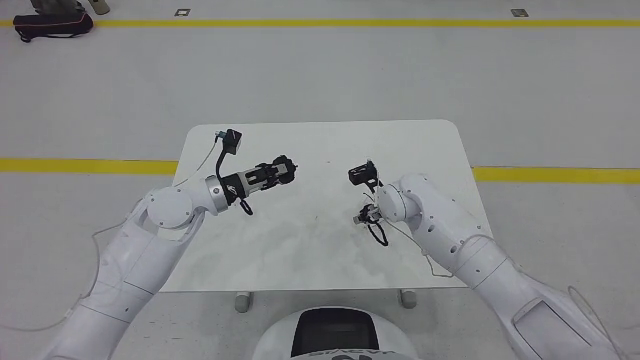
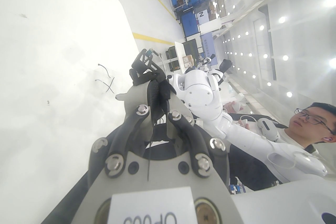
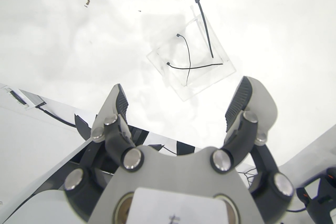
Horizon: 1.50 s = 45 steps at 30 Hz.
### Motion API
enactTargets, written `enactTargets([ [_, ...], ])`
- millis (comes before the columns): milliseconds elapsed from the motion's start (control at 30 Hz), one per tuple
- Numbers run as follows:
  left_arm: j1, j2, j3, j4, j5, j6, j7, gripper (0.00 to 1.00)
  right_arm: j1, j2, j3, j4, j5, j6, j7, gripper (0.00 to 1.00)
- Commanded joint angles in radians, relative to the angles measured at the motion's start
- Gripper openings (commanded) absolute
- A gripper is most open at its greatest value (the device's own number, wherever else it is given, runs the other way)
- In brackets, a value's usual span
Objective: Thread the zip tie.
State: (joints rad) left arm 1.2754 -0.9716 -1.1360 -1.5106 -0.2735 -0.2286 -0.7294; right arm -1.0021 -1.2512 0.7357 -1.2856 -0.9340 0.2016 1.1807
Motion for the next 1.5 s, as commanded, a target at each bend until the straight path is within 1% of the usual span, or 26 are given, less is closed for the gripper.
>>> enactTargets([
  [0,0.0,0.0,0.0,0.0,0.0,0.0,0.0,0.0,0.001,-0.001,0.0,0.004,0.002,-0.007,-0.001,1.0],
  [133,0.0,0.0,0.0,0.0,0.0,0.0,0.0,0.0,0.001,-0.001,0.0,0.004,0.002,-0.007,-0.001,1.0],
  [267,0.0,0.0,0.0,0.0,0.0,0.0,0.0,0.0,-0.011,-0.002,0.009,0.009,0.018,-0.028,-0.044,1.0],
  [400,0.0,0.0,0.0,0.0,0.0,0.0,0.0,0.0,-0.014,-0.007,0.019,0.019,0.036,-0.017,-0.073,1.0],
  [533,0.0,0.0,0.0,0.0,0.0,0.0,0.0,0.0,-0.018,-0.011,0.032,0.036,0.065,-0.029,-0.097,1.0],
  [567,0.0,0.0,0.0,0.0,0.0,0.0,0.0,0.0,-0.017,-0.011,0.033,0.04,0.065,-0.035,-0.097,1.0],
  [800,0.0,0.0,0.0,0.0,0.0,0.0,0.0,0.0,-0.015,-0.011,0.034,0.041,0.054,-0.034,-0.098,1.0],
  [867,0.0,0.0,0.0,0.0,0.0,0.0,0.0,0.0,-0.029,-0.011,0.038,0.041,0.052,-0.039,-0.134,1.0],
  [1133,0.0,0.0,0.0,0.0,0.0,0.0,0.0,0.0,-0.029,-0.018,0.045,0.044,0.068,-0.021,-0.118,1.0],
  [1167,0.0,0.0,0.0,0.0,0.0,0.0,0.0,0.0,-0.027,-0.019,0.046,0.047,0.07,-0.018,-0.113,0.93],
  [1200,0.0,0.0,0.0,0.0,0.0,0.0,0.0,0.0,-0.025,-0.02,0.044,0.05,0.071,-0.015,-0.107,0.76],
  [1233,0.0,0.0,0.0,0.0,0.0,0.0,0.0,0.0,-0.023,-0.022,0.042,0.054,0.07,-0.014,-0.102,0.5],
  [1267,0.0,0.0,0.0,0.0,0.0,0.0,0.0,0.0,-0.02,-0.023,0.04,0.058,0.069,-0.011,-0.098,0.47],
  [1300,0.0,0.0,0.0,0.0,0.0,0.0,0.0,0.0,-0.018,-0.025,0.037,0.064,0.069,-0.007,-0.093,0.42],
  [1367,0.0,0.0,0.0,0.0,0.0,0.0,0.0,0.0,-0.011,-0.03,0.03,0.078,0.07,-0.002,-0.081,0.41],
  [1400,0.0,0.0,0.0,0.0,0.0,0.0,0.0,0.0,-0.008,-0.032,0.027,0.086,0.071,0.0,-0.078,0.38],
  [1467,0.0,0.0,0.0,0.0,0.0,0.0,0.0,0.0,-0.002,-0.038,0.02,0.1,0.076,-0.002,-0.075,0.36],
])
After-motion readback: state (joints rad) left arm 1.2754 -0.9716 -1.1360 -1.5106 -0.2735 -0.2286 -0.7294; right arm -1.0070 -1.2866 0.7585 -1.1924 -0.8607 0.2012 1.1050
